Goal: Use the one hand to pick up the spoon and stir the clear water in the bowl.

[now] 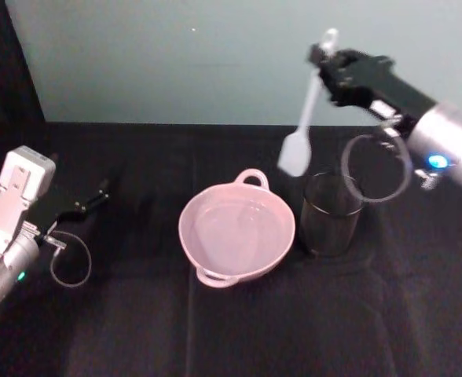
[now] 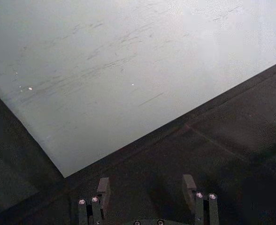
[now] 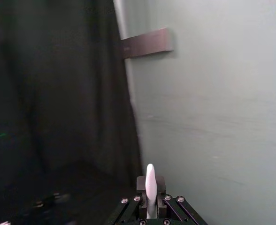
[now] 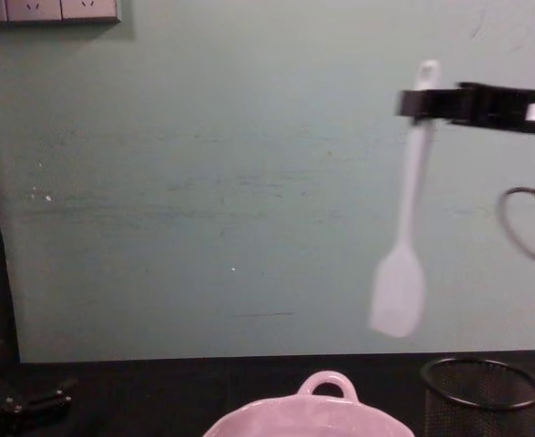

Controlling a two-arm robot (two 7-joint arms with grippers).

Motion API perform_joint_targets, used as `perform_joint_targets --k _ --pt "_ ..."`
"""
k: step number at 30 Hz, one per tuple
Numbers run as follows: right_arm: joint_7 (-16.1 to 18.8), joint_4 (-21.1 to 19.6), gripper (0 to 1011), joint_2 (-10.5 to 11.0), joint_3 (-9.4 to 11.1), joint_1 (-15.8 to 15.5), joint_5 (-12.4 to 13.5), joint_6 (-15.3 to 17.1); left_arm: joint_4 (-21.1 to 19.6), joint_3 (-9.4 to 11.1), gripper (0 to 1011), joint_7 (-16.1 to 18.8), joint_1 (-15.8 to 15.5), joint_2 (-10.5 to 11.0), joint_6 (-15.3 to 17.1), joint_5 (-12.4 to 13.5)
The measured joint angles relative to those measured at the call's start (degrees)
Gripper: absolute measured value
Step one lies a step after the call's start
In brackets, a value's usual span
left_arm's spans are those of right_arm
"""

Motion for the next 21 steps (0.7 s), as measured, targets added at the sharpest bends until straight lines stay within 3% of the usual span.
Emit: perform_joint_targets --k 9,13,21 --pt "4.2 7.2 114 -6.0 -7.8 4.1 -3.3 -2.1 0.0 0.0 1011 0.0 0.0 0.0 0.0 0.0" --pt "5.4 10.1 114 -7.3 -9.7 4.0 -5.1 -3.6 0.0 0.0 1011 0.0 0.0 0.0 0.0 0.0" --pt "7.6 13.8 114 -8.4 -11.4 2.7 -7.3 -5.2 0.0 0.0 1011 0.0 0.0 0.0 0.0 0.0"
